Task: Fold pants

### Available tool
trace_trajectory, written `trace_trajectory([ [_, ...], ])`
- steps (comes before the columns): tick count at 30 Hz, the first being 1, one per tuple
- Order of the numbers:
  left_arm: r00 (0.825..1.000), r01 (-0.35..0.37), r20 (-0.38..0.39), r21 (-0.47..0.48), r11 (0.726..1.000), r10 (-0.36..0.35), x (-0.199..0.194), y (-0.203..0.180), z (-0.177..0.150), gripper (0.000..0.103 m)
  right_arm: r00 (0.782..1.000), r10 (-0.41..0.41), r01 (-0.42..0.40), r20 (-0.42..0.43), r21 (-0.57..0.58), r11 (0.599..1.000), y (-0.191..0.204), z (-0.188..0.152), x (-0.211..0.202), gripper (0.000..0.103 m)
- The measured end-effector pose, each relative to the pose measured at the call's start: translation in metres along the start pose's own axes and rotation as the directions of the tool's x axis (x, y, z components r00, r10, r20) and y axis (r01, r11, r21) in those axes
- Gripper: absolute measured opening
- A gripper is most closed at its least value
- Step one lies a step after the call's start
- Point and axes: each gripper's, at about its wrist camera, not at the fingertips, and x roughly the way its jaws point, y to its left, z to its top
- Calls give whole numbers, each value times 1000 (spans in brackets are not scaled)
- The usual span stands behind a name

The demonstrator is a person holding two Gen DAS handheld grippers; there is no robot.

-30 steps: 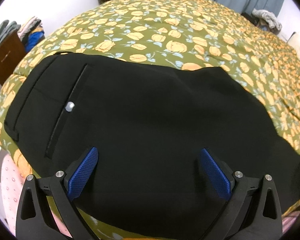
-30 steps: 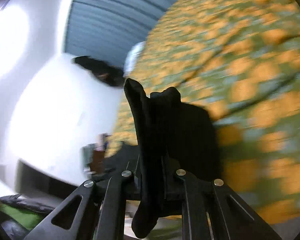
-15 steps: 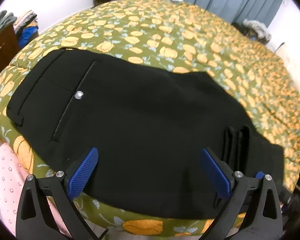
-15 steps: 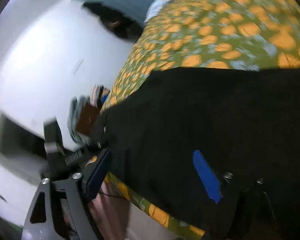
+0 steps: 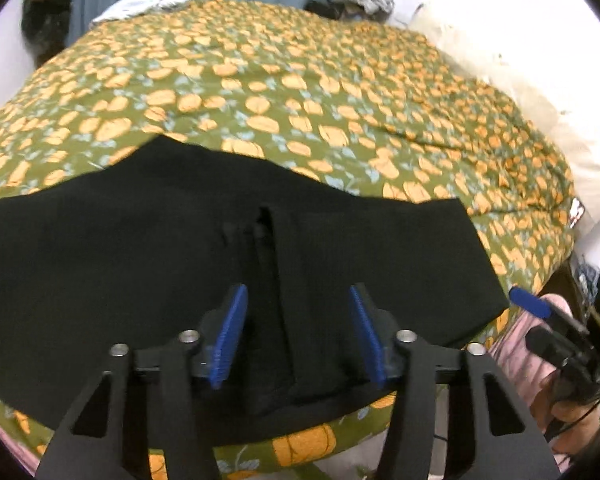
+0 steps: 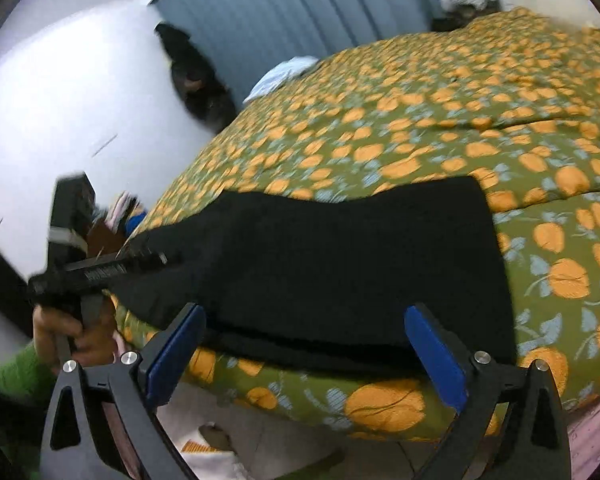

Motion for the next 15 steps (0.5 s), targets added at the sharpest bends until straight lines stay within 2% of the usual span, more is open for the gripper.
trace_trajectory([
  [3, 1000, -2, -27, 34, 999, 3, 8, -9, -1, 41, 1000, 5, -4, -19, 16, 1000, 1, 1, 6, 99],
  [8, 997, -55, -57, 36, 998, 57, 14, -6, -7, 41, 999, 26, -25, -24, 37, 999, -2, 2, 13, 99],
  [11, 996, -57, -74, 23, 998, 59, 18, -2, -11, 38, 999, 29, -28, -31, 32, 999, 1, 4, 17, 99],
  [12, 995, -58, -82, 27, 998, 60, 20, -3, -12, 32, 999, 29, -28, -35, 32, 999, 1, 3, 17, 99],
  [13, 993, -65, -93, 33, 997, 68, 22, -3, -13, 14, 999, 29, -28, -38, 31, 999, 2, 3, 20, 99],
  [15, 991, -83, -106, 35, 996, 86, 25, -3, -13, 8, 998, 32, -31, -48, 28, 999, 3, 3, 24, 99],
])
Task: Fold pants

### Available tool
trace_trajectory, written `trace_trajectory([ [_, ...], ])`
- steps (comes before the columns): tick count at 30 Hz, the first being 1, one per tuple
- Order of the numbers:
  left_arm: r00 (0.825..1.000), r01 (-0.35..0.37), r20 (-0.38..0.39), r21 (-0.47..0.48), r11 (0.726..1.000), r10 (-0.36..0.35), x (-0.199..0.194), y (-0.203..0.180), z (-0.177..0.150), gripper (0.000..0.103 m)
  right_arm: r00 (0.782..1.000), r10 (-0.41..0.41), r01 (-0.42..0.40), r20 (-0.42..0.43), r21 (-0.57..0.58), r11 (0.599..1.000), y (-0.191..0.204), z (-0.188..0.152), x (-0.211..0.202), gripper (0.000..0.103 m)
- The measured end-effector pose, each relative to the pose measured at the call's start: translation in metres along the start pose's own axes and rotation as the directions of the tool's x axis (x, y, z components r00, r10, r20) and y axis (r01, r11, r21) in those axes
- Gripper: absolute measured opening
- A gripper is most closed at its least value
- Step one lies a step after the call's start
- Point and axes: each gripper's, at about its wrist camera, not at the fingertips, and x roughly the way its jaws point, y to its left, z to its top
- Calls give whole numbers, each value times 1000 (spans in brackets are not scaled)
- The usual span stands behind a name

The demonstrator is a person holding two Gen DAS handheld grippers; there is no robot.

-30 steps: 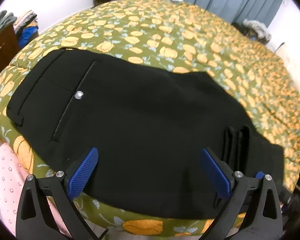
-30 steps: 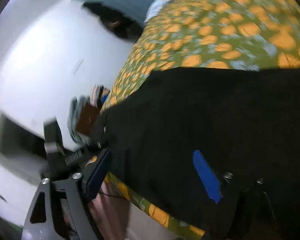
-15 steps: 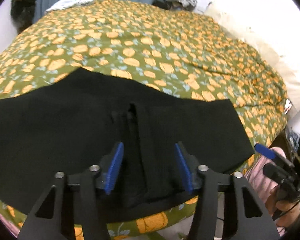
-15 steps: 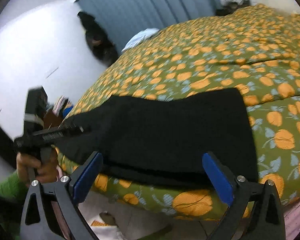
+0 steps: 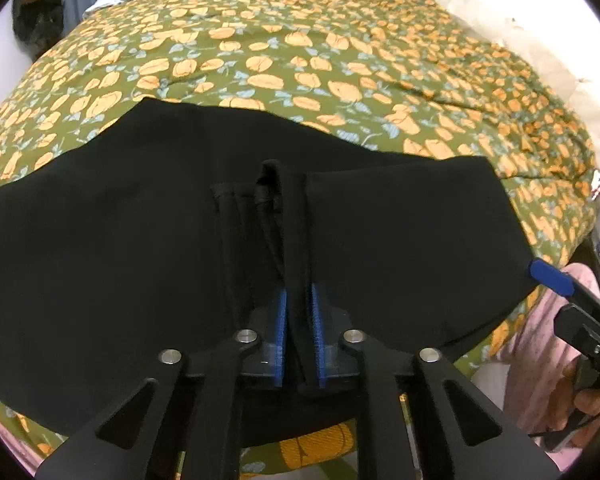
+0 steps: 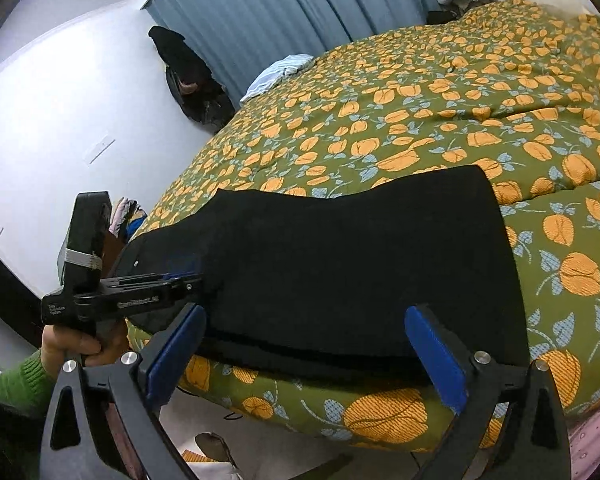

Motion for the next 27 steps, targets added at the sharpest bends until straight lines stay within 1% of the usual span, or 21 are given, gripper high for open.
trace_trajectory([
  [2, 1000, -4, -2, -16, 1000, 4, -1, 2, 0, 5, 1000, -1, 1, -8, 1, 1000, 0, -1, 2, 99],
  [5, 1000, -8, 14, -51, 999, 9, -10, 11, -1, 5, 1000, -1, 1, -7, -7, 1000, 0, -2, -1, 99],
  [8, 1000, -3, -3, -66, 998, 3, -6, 18, -5, 5, 1000, -10, 10, 30, 6, 1000, -4, 2, -12, 99],
  [10, 1000, -11, -9, -60, 998, 11, -2, 17, -5, 5, 998, -26, 25, 58, 22, 999, -10, 8, -19, 99],
  [13, 1000, -27, -14, -48, 998, 26, 1, 14, -5, 5, 994, -70, 65, 81, 64, 996, -28, 20, -21, 99],
  [15, 1000, -26, -17, -50, 998, 25, 2, 14, -5, 6, 994, -93, 89, 51, 84, 993, -38, 23, -12, 99],
  [16, 1000, -22, -18, -53, 998, 21, 2, 15, -6, 6, 995, -102, 100, 12, 90, 991, -43, 22, -4, 99],
  [18, 1000, -19, -18, -55, 998, 18, 3, 16, -6, 6, 988, -107, 119, -109, 106, 987, -57, 14, 21, 100],
  [19, 1000, -18, -18, -54, 998, 17, 3, 16, -6, 6, 985, -111, 124, -131, 100, 987, -58, 12, 26, 100],
  [21, 1000, -23, -18, -50, 998, 22, 2, 16, -6, 7, 986, -123, 132, -110, 71, 989, -52, 18, 20, 100],
  [23, 1000, -25, -15, -46, 999, 24, 2, 15, -6, 7, 993, -100, 104, -62, 57, 993, -44, 29, 10, 99],
  [24, 1000, -26, -15, -46, 999, 25, 2, 15, -6, 7, 994, -102, 104, -31, 45, 994, -40, 38, 4, 99],
  [26, 999, -27, -17, -47, 999, 26, 3, 15, -7, 7, 994, -108, 108, -18, 32, 994, -39, 48, 5, 99],
  [27, 999, -28, -18, -47, 998, 28, 3, 15, -7, 7, 991, -130, 131, -29, 26, 991, -41, 53, 9, 100],
])
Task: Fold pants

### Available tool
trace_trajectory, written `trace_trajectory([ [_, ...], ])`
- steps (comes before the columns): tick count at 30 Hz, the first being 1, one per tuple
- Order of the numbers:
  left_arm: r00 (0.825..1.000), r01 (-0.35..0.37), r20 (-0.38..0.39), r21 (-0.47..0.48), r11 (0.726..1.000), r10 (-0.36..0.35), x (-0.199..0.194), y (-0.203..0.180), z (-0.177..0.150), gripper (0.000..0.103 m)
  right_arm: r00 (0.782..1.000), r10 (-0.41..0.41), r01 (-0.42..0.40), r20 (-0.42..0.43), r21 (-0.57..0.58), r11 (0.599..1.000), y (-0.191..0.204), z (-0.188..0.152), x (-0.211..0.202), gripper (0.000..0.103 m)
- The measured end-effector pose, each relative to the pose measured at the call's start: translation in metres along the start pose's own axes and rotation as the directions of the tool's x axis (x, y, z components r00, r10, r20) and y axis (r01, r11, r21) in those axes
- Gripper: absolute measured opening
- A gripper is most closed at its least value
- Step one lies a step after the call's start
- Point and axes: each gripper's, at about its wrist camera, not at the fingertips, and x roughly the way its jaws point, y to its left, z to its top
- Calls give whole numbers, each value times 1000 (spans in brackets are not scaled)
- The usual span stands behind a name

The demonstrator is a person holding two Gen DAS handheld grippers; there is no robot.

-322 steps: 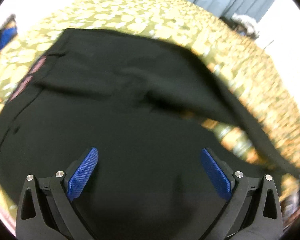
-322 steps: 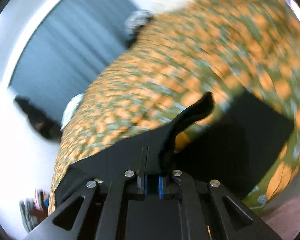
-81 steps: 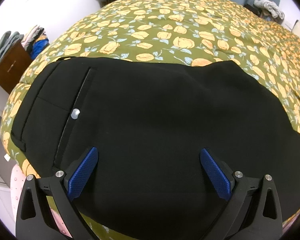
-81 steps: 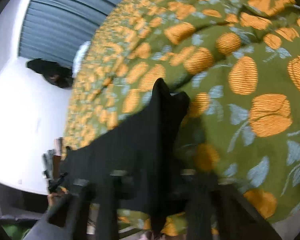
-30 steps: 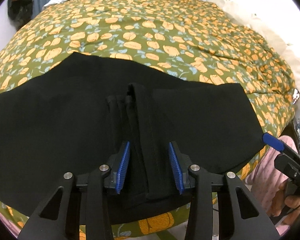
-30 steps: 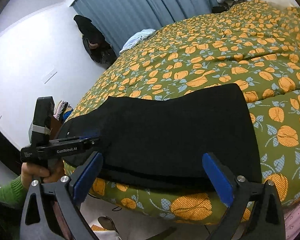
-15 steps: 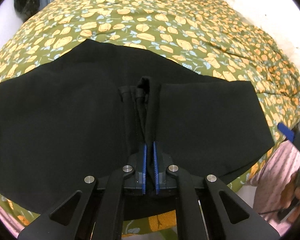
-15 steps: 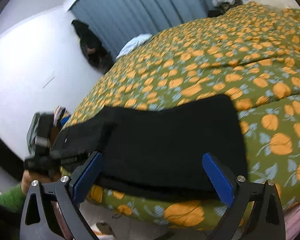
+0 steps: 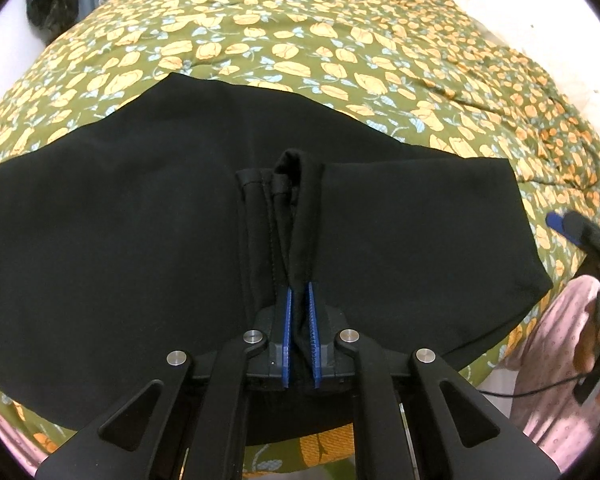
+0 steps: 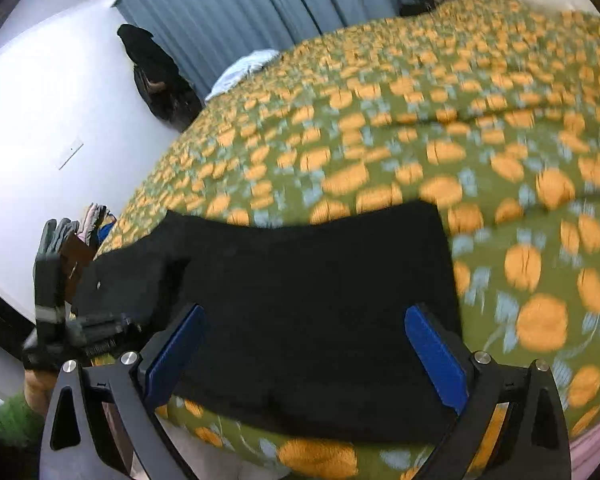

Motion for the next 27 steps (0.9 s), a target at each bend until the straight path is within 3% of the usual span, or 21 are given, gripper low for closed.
trace_trajectory([
  [2, 1000, 0, 1, 1, 1000, 0, 0, 0, 0, 7, 997, -48, 48, -58, -4, 999, -7, 4, 17, 100],
  [5, 1000, 2, 2, 1, 1000, -2, 0, 0, 0, 9, 973, -106, 110, -207, 5, 994, -23, 2, 53, 100],
  [12, 1000, 16, 3, -14, 1000, -16, 0, 3, 1, 11, 997, -78, 78, -2, -3, 997, 0, 8, -5, 99],
  [18, 1000, 26, 2, -9, 1000, -26, -3, -1, 0, 20, 998, -65, 66, 10, -73, 995, 27, -16, -16, 99],
  [21, 999, 36, 6, -12, 999, -36, -9, -4, 0, 34, 998, -58, 57, -16, -60, 997, 22, -35, -14, 99],
  [23, 999, 18, 30, -7, 1000, -18, -17, -6, 0, 60, 999, -49, 48, -20, -39, 998, 21, -42, -13, 99],
  [25, 998, 8, 65, -1, 1000, -8, -28, -8, 0, 67, 999, -42, 41, -19, -35, 999, 22, -49, -13, 99],
  [27, 997, 19, 80, -4, 1000, -19, -36, -7, 0, 67, 999, -46, 45, -16, -49, 998, 24, -50, -14, 99],
])
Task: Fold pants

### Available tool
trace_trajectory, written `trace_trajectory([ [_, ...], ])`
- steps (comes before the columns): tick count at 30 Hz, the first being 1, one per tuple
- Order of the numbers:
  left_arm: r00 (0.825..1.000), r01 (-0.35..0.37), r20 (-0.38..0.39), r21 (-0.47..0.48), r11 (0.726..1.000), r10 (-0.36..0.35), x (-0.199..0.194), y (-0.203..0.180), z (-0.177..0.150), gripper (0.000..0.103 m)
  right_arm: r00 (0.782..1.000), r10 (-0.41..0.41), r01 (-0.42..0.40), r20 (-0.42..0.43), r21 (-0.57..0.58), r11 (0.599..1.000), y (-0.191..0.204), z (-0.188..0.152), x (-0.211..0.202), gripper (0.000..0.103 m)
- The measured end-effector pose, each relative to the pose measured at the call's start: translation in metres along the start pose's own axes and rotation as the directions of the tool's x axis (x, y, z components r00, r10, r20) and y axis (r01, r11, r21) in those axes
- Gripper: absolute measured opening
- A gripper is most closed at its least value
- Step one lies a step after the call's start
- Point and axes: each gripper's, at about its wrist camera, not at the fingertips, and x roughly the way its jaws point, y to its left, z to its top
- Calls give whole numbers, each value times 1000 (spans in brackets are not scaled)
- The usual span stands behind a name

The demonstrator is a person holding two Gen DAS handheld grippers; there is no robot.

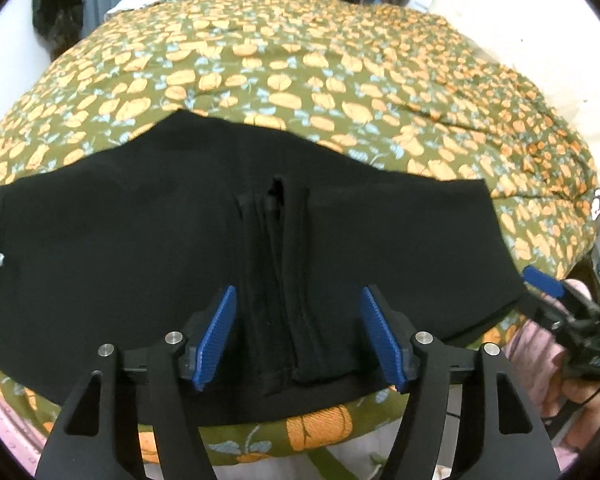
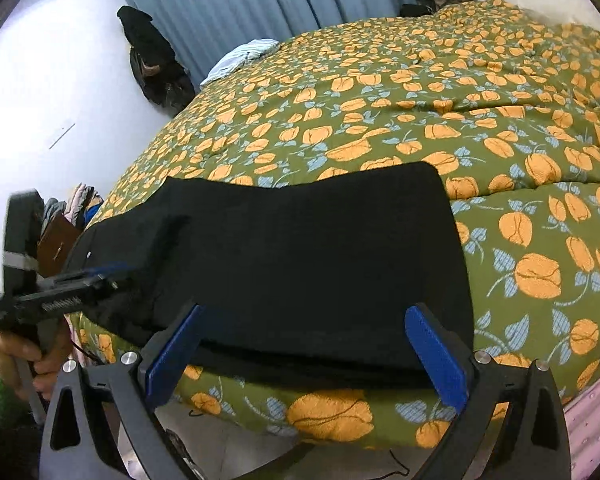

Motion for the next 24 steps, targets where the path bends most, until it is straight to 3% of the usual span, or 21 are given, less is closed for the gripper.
trace_trajectory([
  [7, 999, -20, 27, -60, 998, 22, -16, 14, 2, 74, 1000, 9, -9, 0, -2, 1000, 2, 1, 2, 100],
  [17, 997, -65, 29, -146, 987, 70, -27, 44, -3, 75, 1000, 10, -10, 17, 5, 1000, 2, 1, 0, 99],
  [24, 988, -123, 63, -249, 961, 143, -43, 89, 9, 76, 1000, 11, -12, 18, 10, 1000, 0, 0, 0, 99],
])
